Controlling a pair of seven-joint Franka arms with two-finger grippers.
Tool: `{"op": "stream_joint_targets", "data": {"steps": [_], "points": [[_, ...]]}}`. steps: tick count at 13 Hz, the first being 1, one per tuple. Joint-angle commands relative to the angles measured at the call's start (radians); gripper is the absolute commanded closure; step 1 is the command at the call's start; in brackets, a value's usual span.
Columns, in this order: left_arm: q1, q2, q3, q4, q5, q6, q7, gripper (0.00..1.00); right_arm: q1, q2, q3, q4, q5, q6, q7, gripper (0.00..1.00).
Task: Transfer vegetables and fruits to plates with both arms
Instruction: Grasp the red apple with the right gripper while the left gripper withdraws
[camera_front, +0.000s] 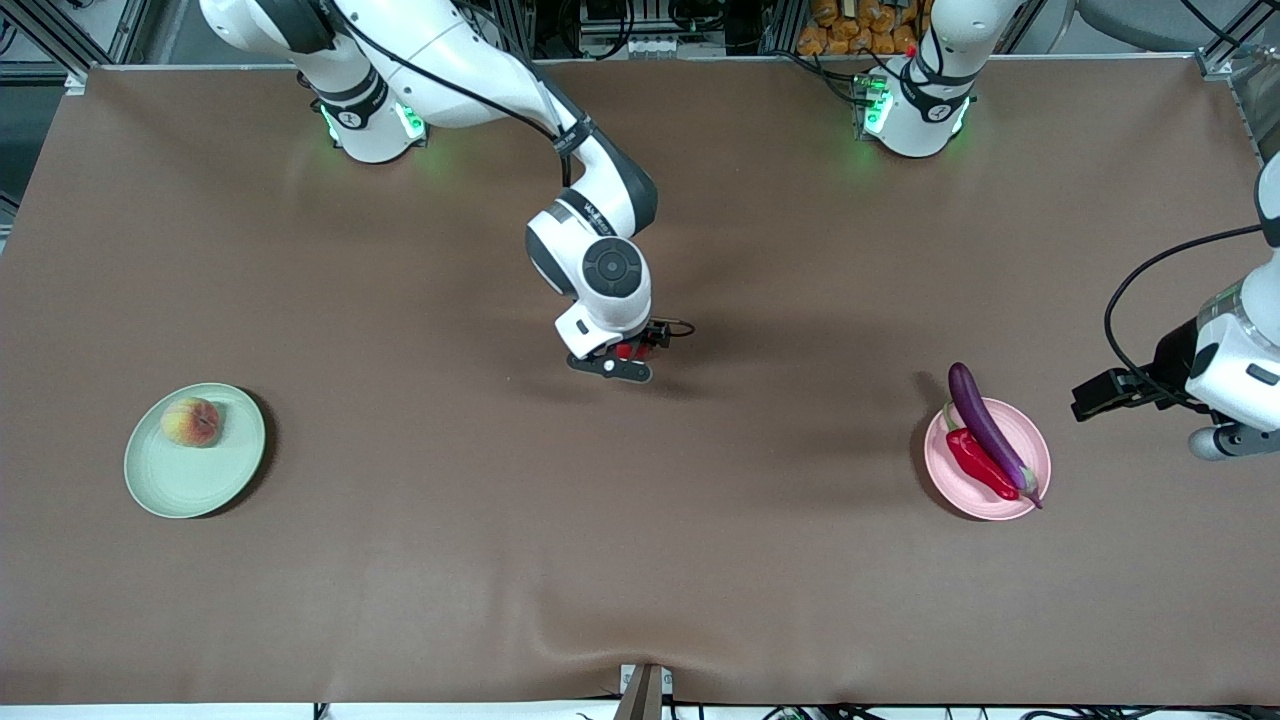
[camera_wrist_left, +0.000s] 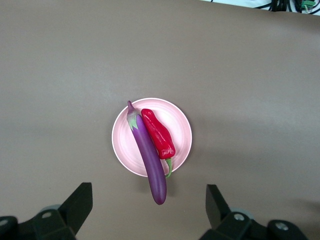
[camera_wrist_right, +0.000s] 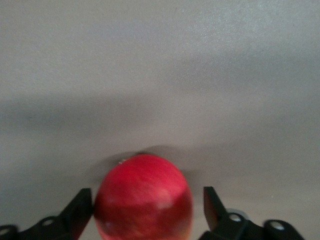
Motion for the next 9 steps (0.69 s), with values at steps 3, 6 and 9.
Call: {"op": "stream_joint_targets", "data": {"steps": [3,6,9], "points": [[-0.116,-0.137,0.067,0.051,-0.078,-0.105,0.013,0.0,-0.113,-0.017,0.003,0.062,-0.043,-0.112,0.0,1.0],[-0.314,-0.279,0.356,0.101,-0.277,-0.142,0.016,0.0,-0.268,-0.039,0.001,0.175,-0.038,-0.276,-0.205,1.0],[-0.547,-0.41,0.709,0.096,-0.488,-0.144,0.018,0.0,-0.43,-0.062,-0.043,0.226,-0.052,-0.384,-0.527,1.0]]}}
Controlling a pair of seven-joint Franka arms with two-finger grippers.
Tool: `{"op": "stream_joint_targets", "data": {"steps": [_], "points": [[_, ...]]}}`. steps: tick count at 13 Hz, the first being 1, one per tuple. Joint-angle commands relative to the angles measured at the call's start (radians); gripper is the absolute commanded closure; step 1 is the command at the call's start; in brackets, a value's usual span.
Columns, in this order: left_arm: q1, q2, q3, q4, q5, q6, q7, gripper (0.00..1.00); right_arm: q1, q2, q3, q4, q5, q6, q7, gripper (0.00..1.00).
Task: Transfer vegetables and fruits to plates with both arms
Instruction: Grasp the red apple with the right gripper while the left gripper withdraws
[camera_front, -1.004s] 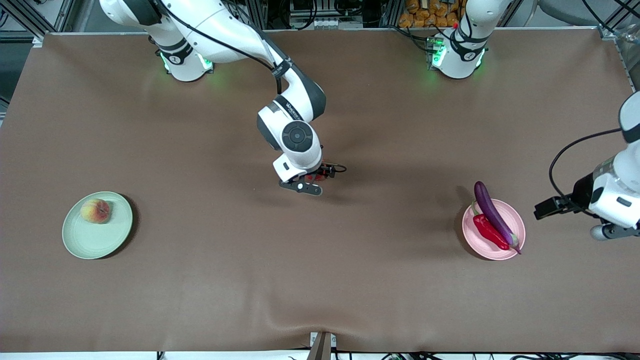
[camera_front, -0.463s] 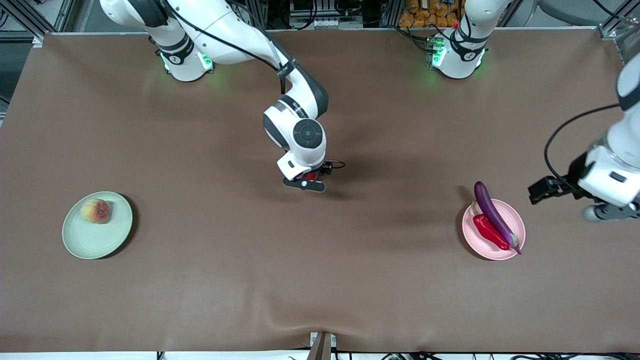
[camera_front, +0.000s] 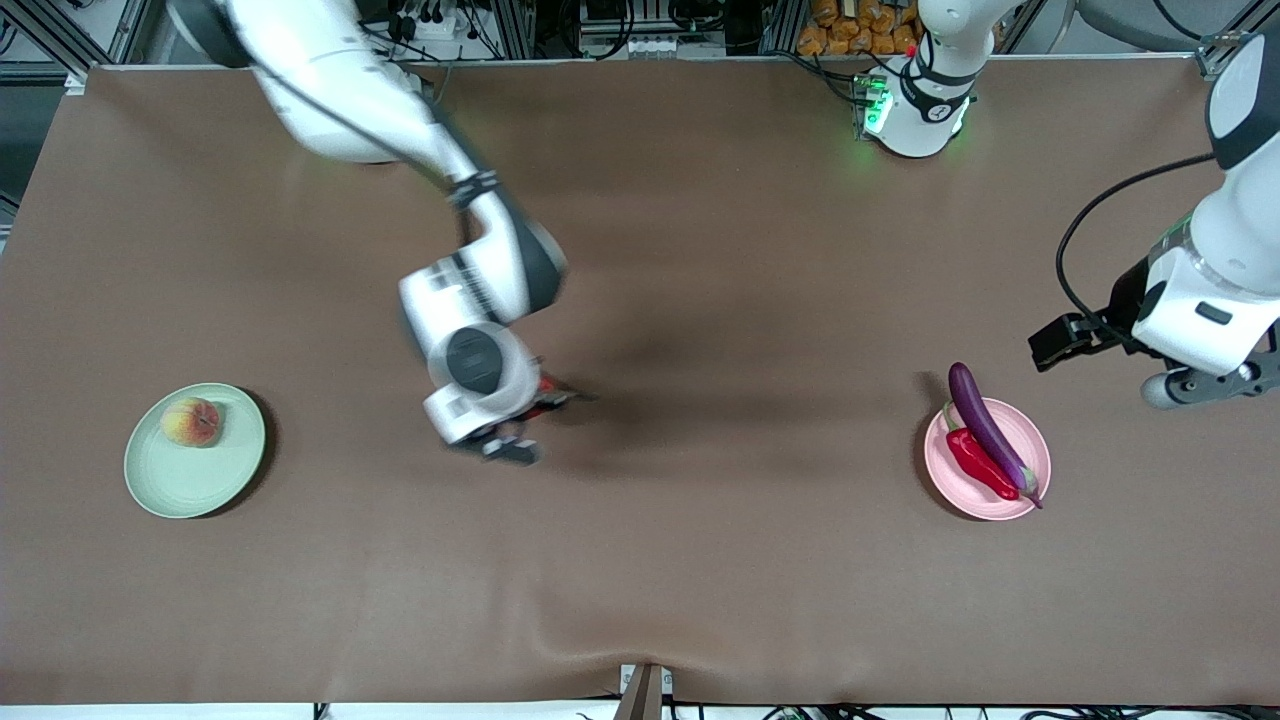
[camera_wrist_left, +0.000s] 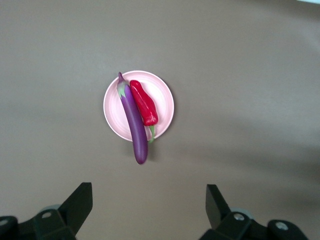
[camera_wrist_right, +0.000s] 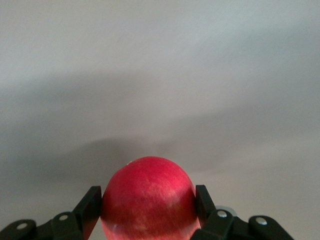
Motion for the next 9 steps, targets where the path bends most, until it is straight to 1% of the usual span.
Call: {"op": "stream_joint_targets", "data": {"steps": [1,2,3,4,5,6,8,9], "points": [[-0.19,-0.138,0.313,-0.017,-0.181,-0.024,0.016,0.0,-0.113,-0.033,-0.093,0.012,-0.026,-0.071,-0.278,1.0],[-0.273,-0.158,0.427,-0.02,-0.232,-0.057,0.036,0.0,-0.118,-0.033,-0.17,0.009,-0.026,-0.068,-0.434,1.0],[-0.369,-0.181,0.546,-0.025,-0.25,-0.093,0.074,0.0,-0.133,-0.027,-0.242,0.007,-0.009,-0.058,-0.562,1.0],[-0.467,-0.209,0.664,-0.046,-0.261,-0.105,0.106,0.0,-0.167,-0.022,-0.264,0.006,0.0,-0.041,-0.639,1.0],[-0.528,-0.244,0.737,-0.086,-0.269,-0.107,0.12,0.0,-0.208,-0.018,-0.268,0.006,0.002,-0.018,-0.682,1.0],[-0.552,-0.279,0.768,-0.126,-0.276,-0.107,0.126,0.0,-0.263,-0.007,-0.268,-0.005,0.008,0.023,-0.737,1.0],[-0.556,-0.357,0.77,-0.212,-0.277,-0.101,0.172,0.0,-0.328,0.01,-0.266,-0.019,0.011,0.1,-0.904,1.0],[-0.556,-0.385,0.77,-0.241,-0.277,-0.096,0.178,0.0,-0.345,0.025,-0.268,-0.024,0.019,0.132,-0.945,1.0]]}}
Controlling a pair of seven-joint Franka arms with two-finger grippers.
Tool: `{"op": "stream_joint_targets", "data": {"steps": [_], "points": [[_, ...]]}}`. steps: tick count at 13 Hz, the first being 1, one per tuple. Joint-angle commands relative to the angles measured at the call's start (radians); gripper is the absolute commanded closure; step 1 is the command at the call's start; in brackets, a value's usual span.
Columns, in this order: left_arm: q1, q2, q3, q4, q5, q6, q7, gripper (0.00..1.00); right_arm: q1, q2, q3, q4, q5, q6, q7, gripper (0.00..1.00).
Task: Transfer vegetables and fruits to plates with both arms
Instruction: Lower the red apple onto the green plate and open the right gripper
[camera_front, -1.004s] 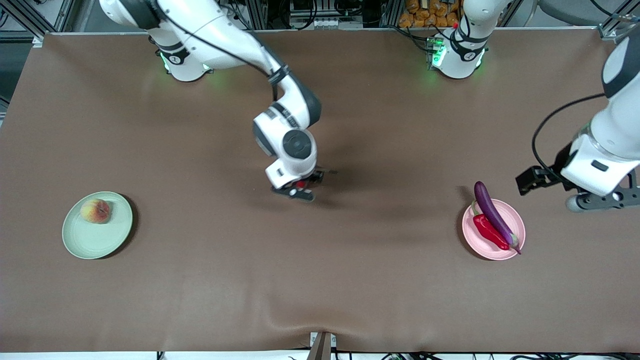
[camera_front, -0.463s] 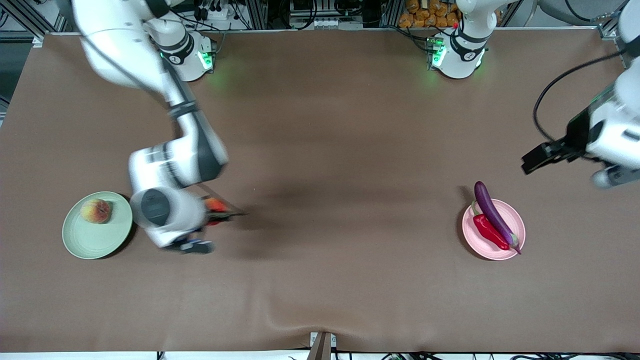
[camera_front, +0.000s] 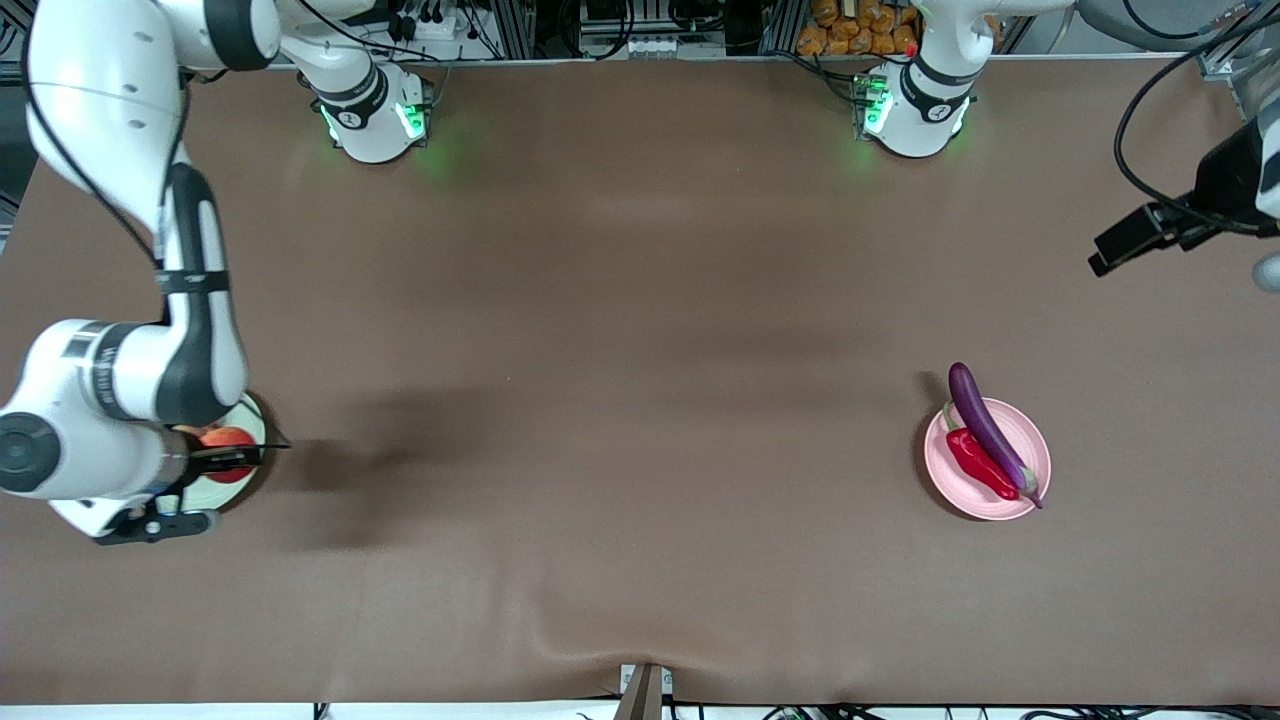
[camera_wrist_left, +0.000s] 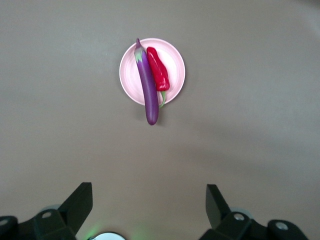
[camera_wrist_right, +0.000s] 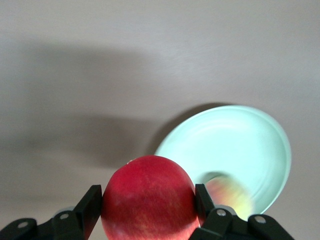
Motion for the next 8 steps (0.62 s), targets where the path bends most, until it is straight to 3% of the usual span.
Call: {"op": "stream_joint_targets", "data": {"steps": [1,3,8], "points": [[-0.015,-0.124,0.013,-0.132,-0.014,0.017,0.043,0.0,-0.049,0.036,0.01,-0.019,0.033,0.089,-0.097,1.0],[-0.008,-0.156,-0.037,-0.168,0.024,0.017,0.078,0.0,-0.072,0.063,0.008,-0.036,0.044,0.164,-0.126,1.0],[-0.004,-0.173,-0.045,-0.177,0.047,0.017,0.173,0.0,-0.096,0.096,0.008,-0.038,0.055,0.198,-0.171,1.0]]}}
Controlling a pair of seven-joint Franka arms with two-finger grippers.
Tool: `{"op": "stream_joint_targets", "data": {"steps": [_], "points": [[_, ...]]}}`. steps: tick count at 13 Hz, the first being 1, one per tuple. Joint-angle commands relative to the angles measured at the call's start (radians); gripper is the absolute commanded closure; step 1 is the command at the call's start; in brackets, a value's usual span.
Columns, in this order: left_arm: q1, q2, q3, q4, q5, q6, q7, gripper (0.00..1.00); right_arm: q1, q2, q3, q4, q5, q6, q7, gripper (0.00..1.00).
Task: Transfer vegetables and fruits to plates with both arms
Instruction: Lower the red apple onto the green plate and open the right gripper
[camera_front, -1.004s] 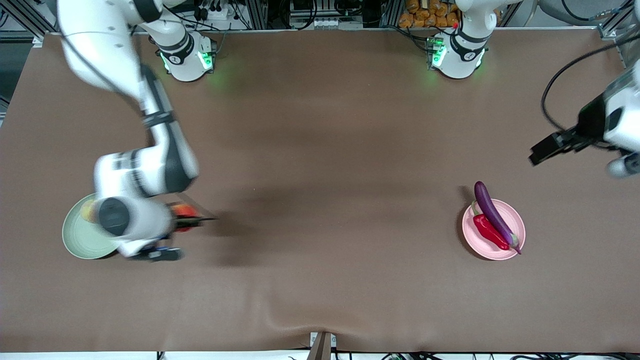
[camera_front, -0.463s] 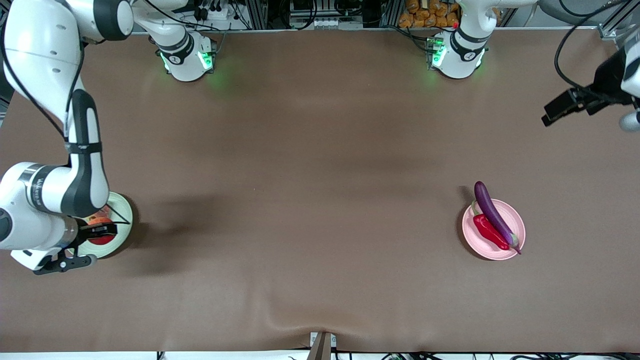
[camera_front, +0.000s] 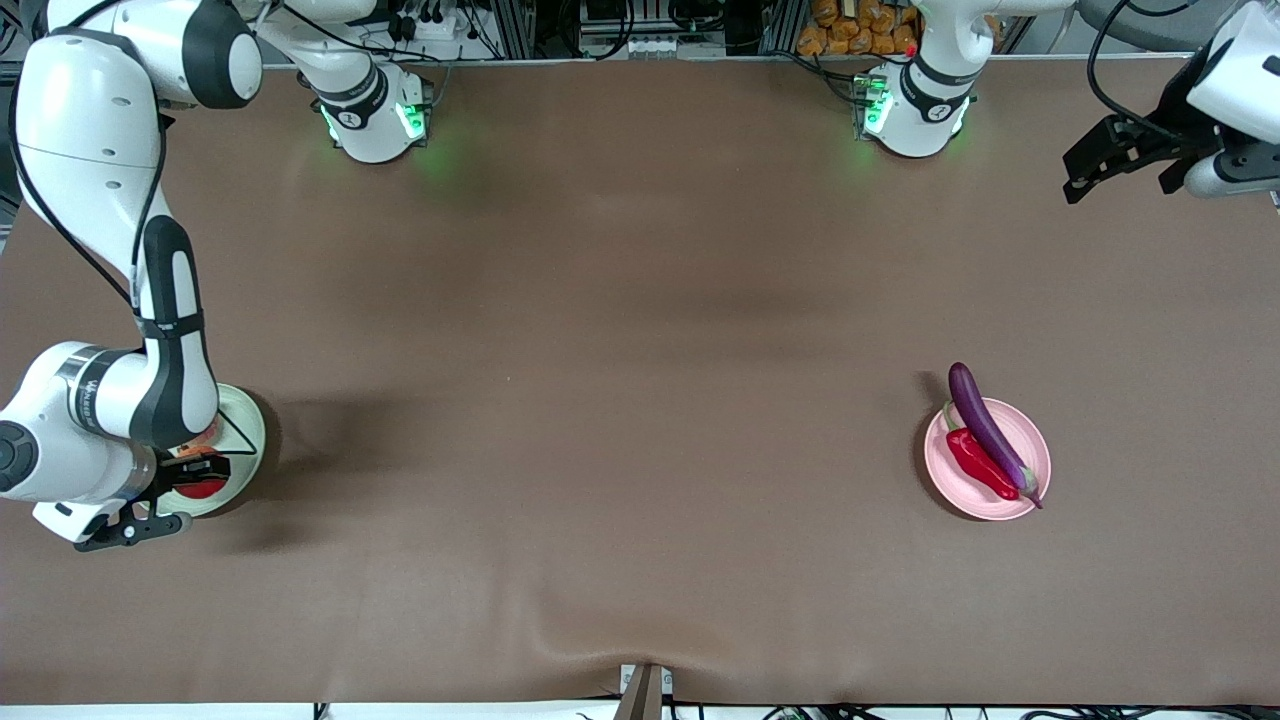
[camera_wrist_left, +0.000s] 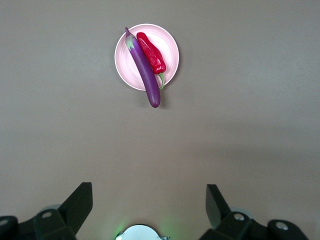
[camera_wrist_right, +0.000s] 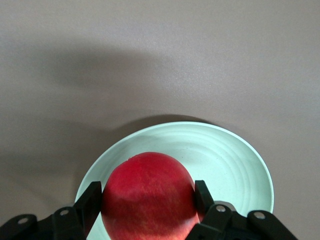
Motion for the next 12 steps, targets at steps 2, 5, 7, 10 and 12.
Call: {"op": "stream_joint_targets", "data": {"steps": [2,5,7,10,12], "points": [[0.001,-0.021,0.0,-0.027,0.021,0.015,0.032,0.0,-0.012,0.019,0.008,-0.001,0.075,0.04,-0.047,0.05],[0.03,-0.028,0.006,-0.034,0.019,0.009,0.065,0.0,-0.01,0.021,0.008,-0.017,0.102,0.046,-0.048,0.0],[0.037,-0.028,0.006,-0.034,0.019,0.008,0.069,0.0,0.001,0.004,0.008,-0.01,0.102,0.034,-0.048,0.0],[0.037,-0.027,0.006,-0.032,0.019,0.008,0.069,0.0,0.059,-0.062,0.005,0.048,0.1,-0.133,-0.039,0.0],[0.037,-0.027,0.006,-0.032,0.019,0.008,0.071,0.0,0.073,-0.112,0.015,0.1,0.157,-0.213,-0.041,0.0]]}}
